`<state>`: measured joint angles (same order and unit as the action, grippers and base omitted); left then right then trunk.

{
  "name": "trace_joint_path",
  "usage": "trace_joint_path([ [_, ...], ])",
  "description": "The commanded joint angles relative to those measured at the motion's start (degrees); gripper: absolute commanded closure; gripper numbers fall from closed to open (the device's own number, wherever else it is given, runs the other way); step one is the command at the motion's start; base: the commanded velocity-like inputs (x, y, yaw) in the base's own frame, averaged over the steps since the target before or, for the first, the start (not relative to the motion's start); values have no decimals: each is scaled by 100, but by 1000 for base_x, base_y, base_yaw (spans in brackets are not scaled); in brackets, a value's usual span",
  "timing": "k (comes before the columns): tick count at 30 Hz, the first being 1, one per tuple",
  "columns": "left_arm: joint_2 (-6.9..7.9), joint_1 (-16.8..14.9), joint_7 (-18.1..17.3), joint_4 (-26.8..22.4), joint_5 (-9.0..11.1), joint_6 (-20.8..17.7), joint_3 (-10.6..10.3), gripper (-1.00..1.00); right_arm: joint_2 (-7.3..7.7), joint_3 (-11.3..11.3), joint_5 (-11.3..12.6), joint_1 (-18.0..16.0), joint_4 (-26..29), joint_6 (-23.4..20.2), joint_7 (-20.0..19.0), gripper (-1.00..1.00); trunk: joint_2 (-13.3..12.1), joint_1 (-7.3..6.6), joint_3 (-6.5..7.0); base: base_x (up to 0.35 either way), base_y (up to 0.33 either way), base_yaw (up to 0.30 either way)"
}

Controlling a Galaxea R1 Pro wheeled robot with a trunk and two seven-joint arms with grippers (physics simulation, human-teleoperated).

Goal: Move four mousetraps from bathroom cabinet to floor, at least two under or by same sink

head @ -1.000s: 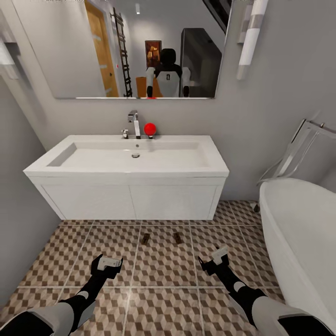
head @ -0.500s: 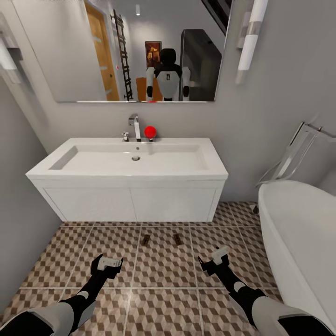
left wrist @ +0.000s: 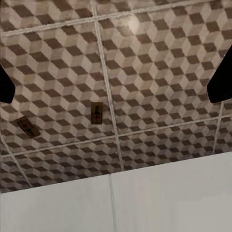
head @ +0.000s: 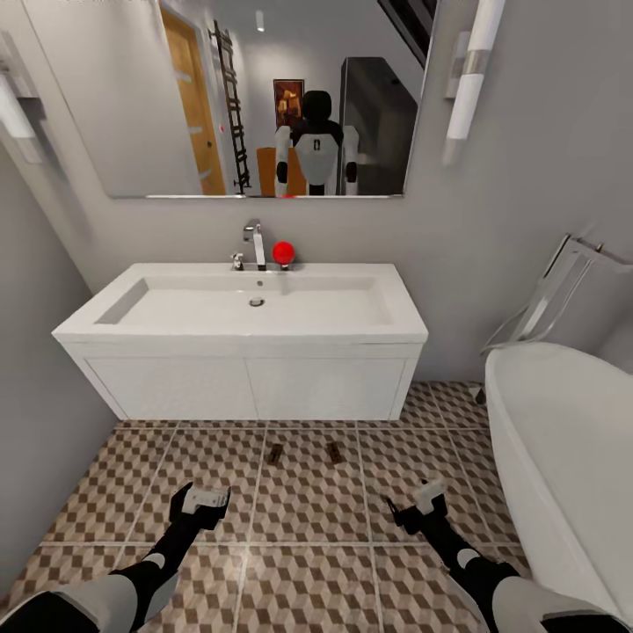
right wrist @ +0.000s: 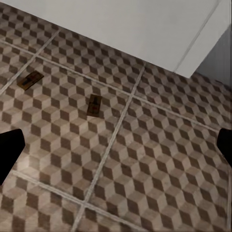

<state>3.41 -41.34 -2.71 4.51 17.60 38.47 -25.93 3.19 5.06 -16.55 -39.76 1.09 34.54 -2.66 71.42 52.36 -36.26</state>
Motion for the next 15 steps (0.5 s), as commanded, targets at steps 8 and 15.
trace_joint_path([
  [8,14,381,-28,23,60,44,-37,-100,223,46,47,207,-9,425,-32,-100,3,0,-5,0,0,0],
  [15,112,765,186,23,67,164,-35,-100,346,42,65,428,-9,576,-33,-100,3,0,-5,0,0,0],
])
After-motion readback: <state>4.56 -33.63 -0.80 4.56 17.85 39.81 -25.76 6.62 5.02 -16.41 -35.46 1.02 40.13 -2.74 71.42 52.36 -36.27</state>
